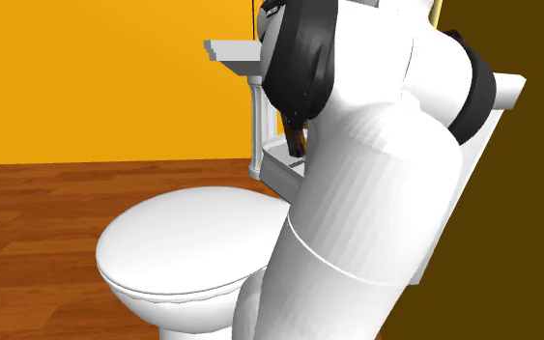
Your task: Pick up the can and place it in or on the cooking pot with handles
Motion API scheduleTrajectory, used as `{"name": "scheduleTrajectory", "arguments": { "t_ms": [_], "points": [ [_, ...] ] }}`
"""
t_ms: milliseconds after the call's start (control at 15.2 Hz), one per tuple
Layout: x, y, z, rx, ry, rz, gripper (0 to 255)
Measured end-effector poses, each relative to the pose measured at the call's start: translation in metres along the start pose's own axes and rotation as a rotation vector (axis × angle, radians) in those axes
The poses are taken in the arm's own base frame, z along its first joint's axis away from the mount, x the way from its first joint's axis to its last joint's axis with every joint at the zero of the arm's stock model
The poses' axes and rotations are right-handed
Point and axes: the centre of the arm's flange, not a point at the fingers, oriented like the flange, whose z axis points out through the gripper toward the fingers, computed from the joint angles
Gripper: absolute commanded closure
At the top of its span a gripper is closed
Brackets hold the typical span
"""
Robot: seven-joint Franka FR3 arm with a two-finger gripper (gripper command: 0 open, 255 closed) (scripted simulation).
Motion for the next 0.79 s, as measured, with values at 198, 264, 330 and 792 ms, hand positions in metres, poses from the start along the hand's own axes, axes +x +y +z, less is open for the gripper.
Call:
{"name": "scheduleTrajectory", "arguments": {
  "t_ms": [198,264,330,792],
  "points": [
    [0.0,0.029,-0.002,-0.003,0.008,-0.009,255],
    [0.0,0.03,-0.001,-0.014,-0.006,-0.008,255],
    [0.0,0.032,-0.001,-0.018,-0.005,-0.006,255],
    [0.006,0.036,0.028,-0.058,-0.057,-0.032,255]
  ]
}}
